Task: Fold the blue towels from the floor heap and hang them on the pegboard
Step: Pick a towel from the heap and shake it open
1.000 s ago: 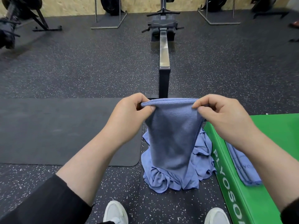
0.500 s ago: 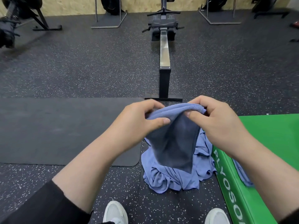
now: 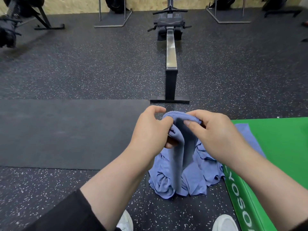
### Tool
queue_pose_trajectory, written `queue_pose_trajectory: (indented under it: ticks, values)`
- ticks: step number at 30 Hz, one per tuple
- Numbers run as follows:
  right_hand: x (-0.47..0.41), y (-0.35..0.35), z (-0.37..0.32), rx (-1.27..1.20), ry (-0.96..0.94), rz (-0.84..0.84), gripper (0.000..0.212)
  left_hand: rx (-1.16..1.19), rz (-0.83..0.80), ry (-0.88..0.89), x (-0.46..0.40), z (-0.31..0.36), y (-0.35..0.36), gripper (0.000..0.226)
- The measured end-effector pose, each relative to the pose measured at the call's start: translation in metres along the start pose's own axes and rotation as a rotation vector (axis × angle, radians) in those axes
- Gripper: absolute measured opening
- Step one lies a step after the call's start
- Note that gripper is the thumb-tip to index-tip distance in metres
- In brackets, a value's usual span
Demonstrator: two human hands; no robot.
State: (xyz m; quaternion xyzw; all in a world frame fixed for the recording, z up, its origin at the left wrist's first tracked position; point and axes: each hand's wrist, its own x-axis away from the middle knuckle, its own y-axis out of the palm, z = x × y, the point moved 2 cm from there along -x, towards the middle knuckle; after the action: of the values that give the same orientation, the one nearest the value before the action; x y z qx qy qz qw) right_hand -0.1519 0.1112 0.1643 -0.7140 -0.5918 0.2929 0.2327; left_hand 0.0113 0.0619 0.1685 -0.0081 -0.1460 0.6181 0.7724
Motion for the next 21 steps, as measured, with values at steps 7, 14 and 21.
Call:
queue_pose_trajectory:
  ticks: [7, 14, 21]
  values:
    - [0.007, 0.004, -0.018, -0.034, -0.036, -0.131, 0.024, 0.035, 0.056, 0.025, 0.005, 0.003, 0.0, 0.037]
    - [0.001, 0.001, -0.014, -0.084, -0.084, -0.076, 0.043, 0.063, -0.112, 0.049, 0.01, 0.007, 0.003, 0.047]
    - [-0.004, 0.004, -0.007, -0.321, -0.03, 0.031, 0.02, -0.27, -0.149, 0.288, 0.002, 0.014, -0.011, 0.009]
